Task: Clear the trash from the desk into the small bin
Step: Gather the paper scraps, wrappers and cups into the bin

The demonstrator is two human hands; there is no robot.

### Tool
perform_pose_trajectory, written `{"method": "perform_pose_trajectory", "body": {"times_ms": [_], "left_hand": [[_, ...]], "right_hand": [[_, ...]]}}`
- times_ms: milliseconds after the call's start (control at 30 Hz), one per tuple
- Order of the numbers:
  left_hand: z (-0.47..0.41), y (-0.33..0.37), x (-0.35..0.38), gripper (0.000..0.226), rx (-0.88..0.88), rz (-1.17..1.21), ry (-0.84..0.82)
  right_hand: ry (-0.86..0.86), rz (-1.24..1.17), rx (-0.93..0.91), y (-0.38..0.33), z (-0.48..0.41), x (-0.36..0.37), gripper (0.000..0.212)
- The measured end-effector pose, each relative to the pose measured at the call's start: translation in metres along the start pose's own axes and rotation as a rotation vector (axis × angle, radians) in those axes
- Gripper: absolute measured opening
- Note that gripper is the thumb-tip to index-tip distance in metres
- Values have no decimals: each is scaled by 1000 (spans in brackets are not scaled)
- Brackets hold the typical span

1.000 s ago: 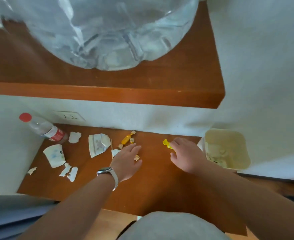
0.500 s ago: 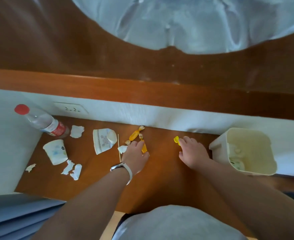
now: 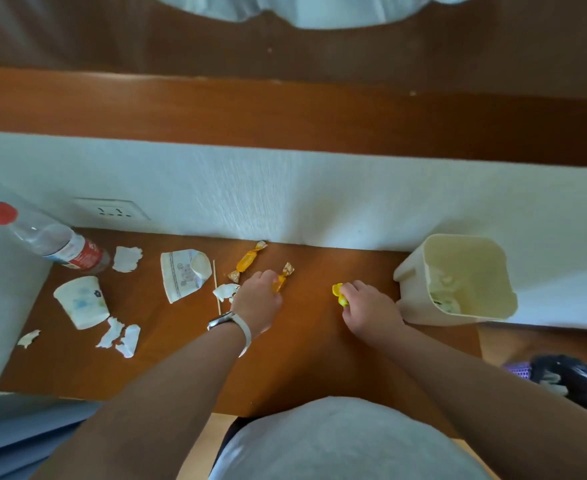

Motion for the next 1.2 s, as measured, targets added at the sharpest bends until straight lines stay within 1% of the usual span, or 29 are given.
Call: {"method": "perform_pose_trajectory", "body": {"times_ms": [100,200,367,500,667,733,833,933,1067,1200], "left_hand": [[11,4,-6,26,-9,81,37],[20,16,-16,28,3,146,55],[26,55,-37,23,51,247,105],[29,88,-46,22,63,328,129],[36,131,-45,22,79,381,124],[35,156,-45,20,91,401,114],[33,195,-41,20,183,351,66],[35,230,-30,19,248,322,-10],[40,262,-14,27,292,220,-45],[45,274,-1,27,347,48,-36]], "right_hand": [[50,-35,-27,-5,11,-13,24],[108,-49,-29,-9,20,-31,26],[219,-156,-25,-13,36,-62,33],[281,-221,-23,-12,46,-87,31],[435,-275,18,14,62,-133,23],[479,-301,73,33,68,-150,22],[473,-332,172,68,75,-165,22],[415,-311,203,103,81,-168,24],[401,-309,145,132,85,-161,23],[419,-223,16,144,82,-155,12]]}}
Point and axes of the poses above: each hand's wrist, its own z-axis away from the middle knuckle, its own x-axis out of the palm, y = z × x, the point moved 5 cm from there along -z, towards the middle knuckle, and after that the axes turned 9 degrees about y, right-handed, at the moved point
